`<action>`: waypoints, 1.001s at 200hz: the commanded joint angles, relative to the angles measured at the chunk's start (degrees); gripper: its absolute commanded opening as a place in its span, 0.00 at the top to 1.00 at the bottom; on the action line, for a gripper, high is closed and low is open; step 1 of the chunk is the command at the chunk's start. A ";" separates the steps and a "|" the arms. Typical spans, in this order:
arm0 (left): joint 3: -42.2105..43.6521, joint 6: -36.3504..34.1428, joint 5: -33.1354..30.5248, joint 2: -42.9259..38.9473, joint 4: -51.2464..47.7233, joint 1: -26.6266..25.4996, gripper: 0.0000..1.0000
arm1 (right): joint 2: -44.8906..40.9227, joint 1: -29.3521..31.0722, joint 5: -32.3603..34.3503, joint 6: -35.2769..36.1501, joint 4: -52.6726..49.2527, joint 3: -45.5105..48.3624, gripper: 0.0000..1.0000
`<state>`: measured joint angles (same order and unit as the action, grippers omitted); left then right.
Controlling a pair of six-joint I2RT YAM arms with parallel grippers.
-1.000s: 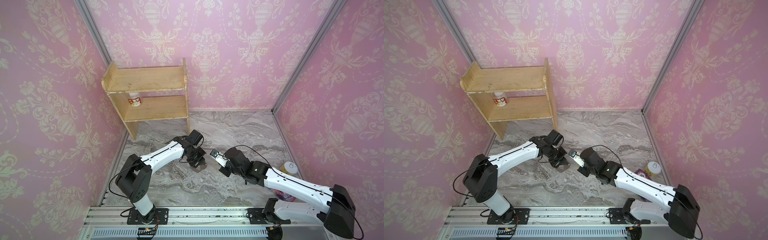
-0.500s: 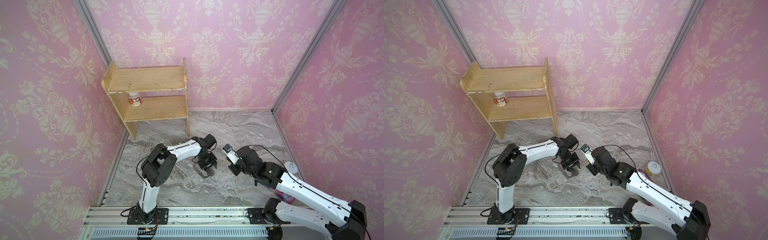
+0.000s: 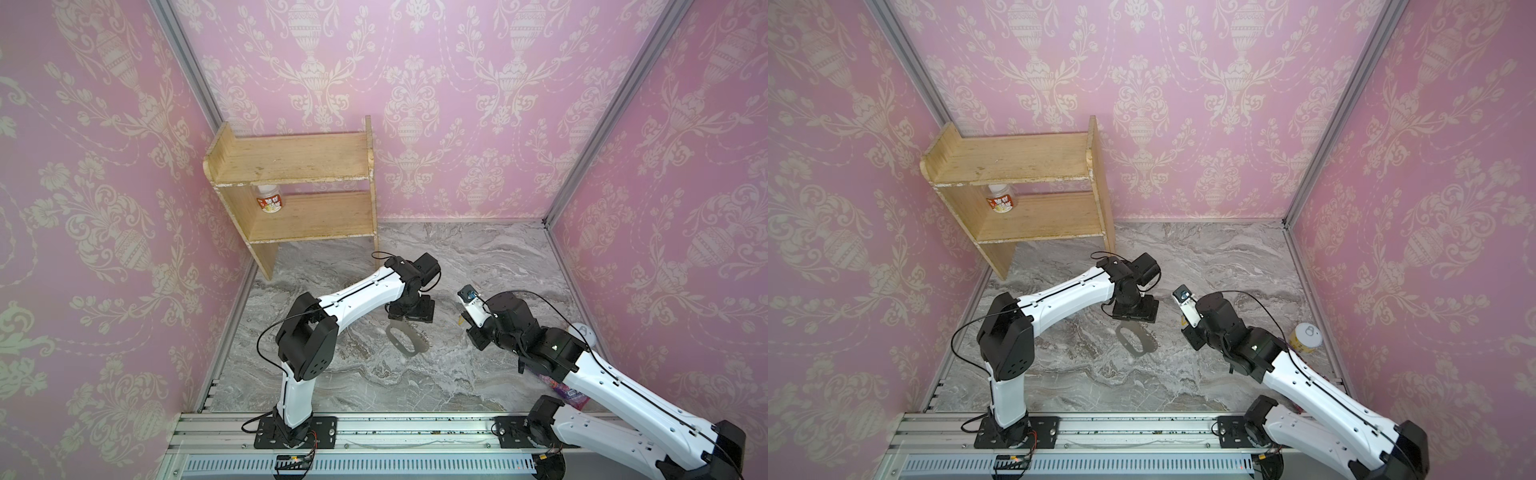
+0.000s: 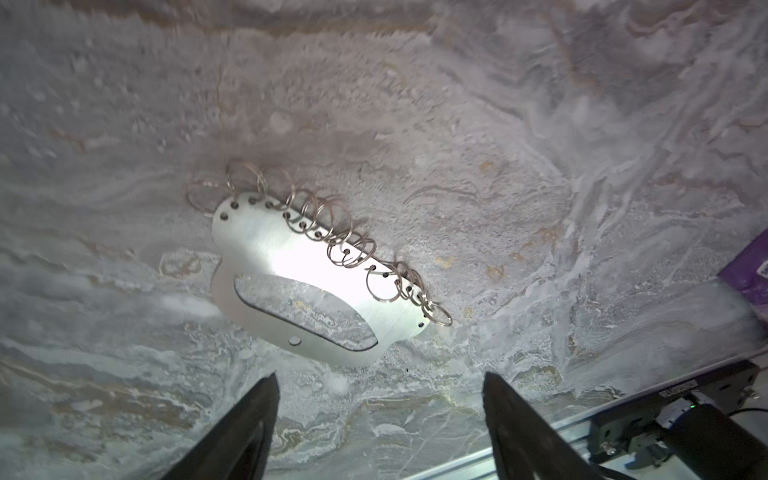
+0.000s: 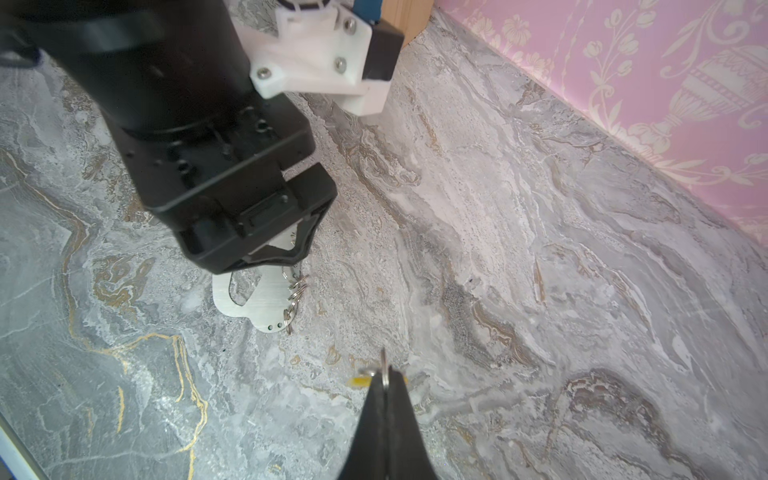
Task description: Put the keys on the keyring
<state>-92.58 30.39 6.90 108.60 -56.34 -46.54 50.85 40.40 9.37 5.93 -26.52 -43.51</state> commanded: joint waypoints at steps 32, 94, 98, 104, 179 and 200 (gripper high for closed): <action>13.48 -24.97 4.60 -7.06 14.09 -3.74 0.28 | -0.56 -3.13 -3.18 0.03 -2.84 -1.75 1.00; 29.77 -44.55 5.94 -15.08 37.48 -5.82 0.33 | -1.03 -6.36 -5.34 -0.39 -2.79 -2.09 1.00; 30.55 -45.09 6.36 -15.36 39.08 -5.69 0.33 | -1.18 -6.54 -5.43 -0.47 -2.83 -2.13 1.00; 31.82 -46.16 6.89 -15.58 41.24 -5.53 0.33 | -1.40 -6.73 -5.51 -0.59 -2.91 -2.11 1.00; 36.41 -60.03 17.01 -12.68 48.42 -1.40 0.55 | -2.40 -8.66 -6.92 -0.97 -1.80 -1.52 1.00; 36.81 -62.65 18.18 -11.21 48.48 -0.69 0.59 | -2.99 -8.93 -7.13 -1.12 -1.72 -1.32 1.00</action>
<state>-57.06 -26.44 20.69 94.98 -9.80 -48.25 49.12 31.94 3.20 5.89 -28.99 -43.77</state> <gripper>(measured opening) 0.432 0.049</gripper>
